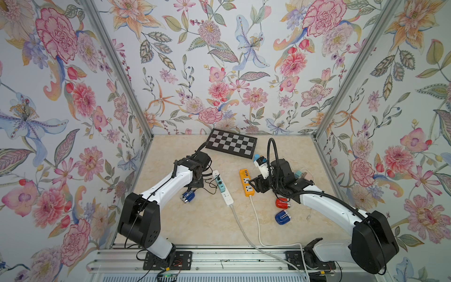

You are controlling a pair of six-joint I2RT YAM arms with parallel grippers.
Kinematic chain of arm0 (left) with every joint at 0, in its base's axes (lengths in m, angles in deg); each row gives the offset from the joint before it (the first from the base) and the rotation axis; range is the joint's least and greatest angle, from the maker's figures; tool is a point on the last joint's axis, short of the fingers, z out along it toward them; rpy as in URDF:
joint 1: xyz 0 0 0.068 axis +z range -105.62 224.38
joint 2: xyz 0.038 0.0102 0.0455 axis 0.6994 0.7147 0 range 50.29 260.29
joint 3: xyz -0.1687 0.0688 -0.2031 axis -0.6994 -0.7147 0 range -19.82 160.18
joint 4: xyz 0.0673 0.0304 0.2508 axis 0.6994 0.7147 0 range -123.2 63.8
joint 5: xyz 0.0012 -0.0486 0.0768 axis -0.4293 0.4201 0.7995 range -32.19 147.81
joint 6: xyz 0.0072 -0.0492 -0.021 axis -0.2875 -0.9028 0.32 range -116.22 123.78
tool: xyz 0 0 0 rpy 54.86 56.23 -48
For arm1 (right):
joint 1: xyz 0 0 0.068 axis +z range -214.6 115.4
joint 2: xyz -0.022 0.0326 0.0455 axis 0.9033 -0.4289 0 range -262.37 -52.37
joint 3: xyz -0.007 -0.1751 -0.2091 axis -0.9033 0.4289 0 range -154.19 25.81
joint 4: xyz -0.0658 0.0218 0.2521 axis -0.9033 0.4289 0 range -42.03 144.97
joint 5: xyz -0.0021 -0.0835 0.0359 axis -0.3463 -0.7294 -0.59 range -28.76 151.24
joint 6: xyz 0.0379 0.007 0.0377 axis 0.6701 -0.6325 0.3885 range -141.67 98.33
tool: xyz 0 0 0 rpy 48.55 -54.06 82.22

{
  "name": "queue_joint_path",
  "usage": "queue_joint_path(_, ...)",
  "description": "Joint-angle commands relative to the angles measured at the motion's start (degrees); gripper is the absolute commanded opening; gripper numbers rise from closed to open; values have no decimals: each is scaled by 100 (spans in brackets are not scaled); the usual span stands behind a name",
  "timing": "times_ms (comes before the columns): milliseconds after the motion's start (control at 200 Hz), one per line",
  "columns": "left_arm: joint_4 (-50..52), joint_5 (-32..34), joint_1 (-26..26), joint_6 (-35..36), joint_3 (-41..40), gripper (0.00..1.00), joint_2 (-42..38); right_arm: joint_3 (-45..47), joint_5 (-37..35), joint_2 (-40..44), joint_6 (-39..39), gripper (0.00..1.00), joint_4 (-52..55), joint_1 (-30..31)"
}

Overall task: Unplug the electric shaver
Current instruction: Pick up the electric shaver from the center of the board.

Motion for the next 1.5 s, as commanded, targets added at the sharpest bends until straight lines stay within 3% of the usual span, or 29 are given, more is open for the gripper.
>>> queue_joint_path(0, 62, -44, 112, 787, -200, 89, 29, -59, 227, 25, -226, 68, -165, 46)
queue_joint_path(120, 15, 38, 378, 1064, -428, 91, 10, 44, 200, 190, -349, 69, -168, 27)
queue_joint_path(210, -400, -662, 678, 1391, -654, 92, -239, 116, 197, 298, -400, 69, -167, -14)
queue_joint_path(355, -941, -1341, 705, 1950, -949, 96, -491, 204, 244, 406, -451, 70, -174, -137)
queue_joint_path(525, -1073, -1620, 711, 2631, -982, 97, -197, 181, 377, 417, -495, 70, -181, -261)
queue_joint_path(725, -1234, -1521, 727, 2567, -1201, 97, 228, 200, 377, 494, -496, 70, -192, -351)
queue_joint_path(886, -1289, -1858, 746, 2518, -1114, 97, 552, 222, 374, 509, -496, 70, -181, -391)
queue_joint_path(1261, -1196, -2549, 736, 2156, -1546, 92, 241, 357, 221, 541, -381, 71, -258, -416)
queue_joint_path(1496, -1315, -2181, 606, 1851, -1606, 84, 140, 424, 234, 571, -261, 71, -382, -395)
